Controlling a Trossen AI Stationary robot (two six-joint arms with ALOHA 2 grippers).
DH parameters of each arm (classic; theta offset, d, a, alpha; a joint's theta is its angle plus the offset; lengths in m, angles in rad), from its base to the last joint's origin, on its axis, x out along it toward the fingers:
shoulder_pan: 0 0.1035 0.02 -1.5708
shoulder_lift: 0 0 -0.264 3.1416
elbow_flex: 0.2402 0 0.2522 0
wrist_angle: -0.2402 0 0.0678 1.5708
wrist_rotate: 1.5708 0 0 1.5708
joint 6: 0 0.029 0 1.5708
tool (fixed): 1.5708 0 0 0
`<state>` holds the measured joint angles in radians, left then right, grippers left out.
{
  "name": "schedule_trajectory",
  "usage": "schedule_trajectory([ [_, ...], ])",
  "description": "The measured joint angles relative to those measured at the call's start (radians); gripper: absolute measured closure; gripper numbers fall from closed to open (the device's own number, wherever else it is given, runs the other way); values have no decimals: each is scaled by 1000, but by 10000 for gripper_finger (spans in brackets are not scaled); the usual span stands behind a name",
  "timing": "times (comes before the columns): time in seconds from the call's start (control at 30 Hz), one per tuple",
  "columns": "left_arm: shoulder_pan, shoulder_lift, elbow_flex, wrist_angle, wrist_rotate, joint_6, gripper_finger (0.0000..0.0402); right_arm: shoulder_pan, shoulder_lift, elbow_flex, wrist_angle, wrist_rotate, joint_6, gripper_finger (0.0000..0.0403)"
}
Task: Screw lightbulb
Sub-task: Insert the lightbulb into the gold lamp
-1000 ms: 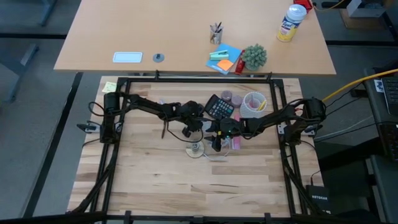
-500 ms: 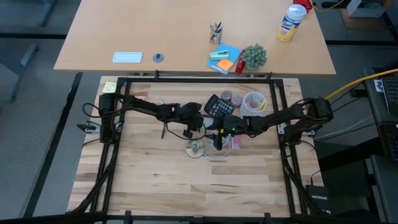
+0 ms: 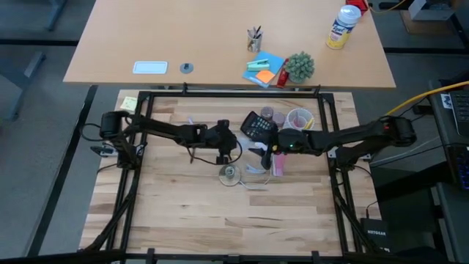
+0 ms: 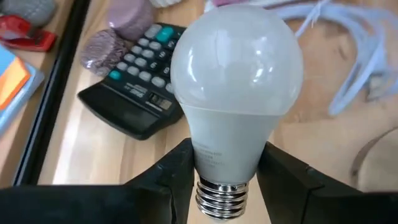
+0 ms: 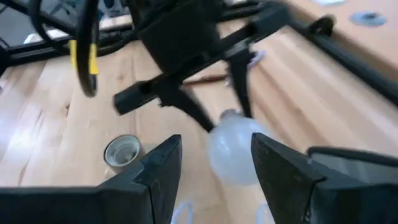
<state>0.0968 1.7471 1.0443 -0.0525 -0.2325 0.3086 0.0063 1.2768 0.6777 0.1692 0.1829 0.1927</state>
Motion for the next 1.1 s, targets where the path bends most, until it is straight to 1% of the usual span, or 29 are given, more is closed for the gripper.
schedule_trajectory([
  [0.13,-18,-53,1,-25,-16,-132,260,0,-62,0,-49,34,-31,205],
  [0.27,-42,-81,1,-45,-19,-288,259,0,-103,0,-104,37,-59,205],
  [0.4,-73,-95,1,-40,-21,-420,261,0,-114,0,-147,36,-75,205],
  [0.47,-92,-95,0,-36,-49,-477,262,0,-116,0,-169,35,-93,205],
  [0.57,-124,-95,0,-34,-127,-572,262,0,-117,0,-193,35,-146,205],
  [0.83,-250,-95,-5,-34,-365,-795,260,0,-133,0,-169,36,-309,205],
  [0.93,-311,-95,-5,-33,-473,-872,260,0,-170,0,-175,51,-354,205],
  [1.1,-426,-95,-5,-39,-677,-997,259,0,-276,0,-173,53,-407,205],
])
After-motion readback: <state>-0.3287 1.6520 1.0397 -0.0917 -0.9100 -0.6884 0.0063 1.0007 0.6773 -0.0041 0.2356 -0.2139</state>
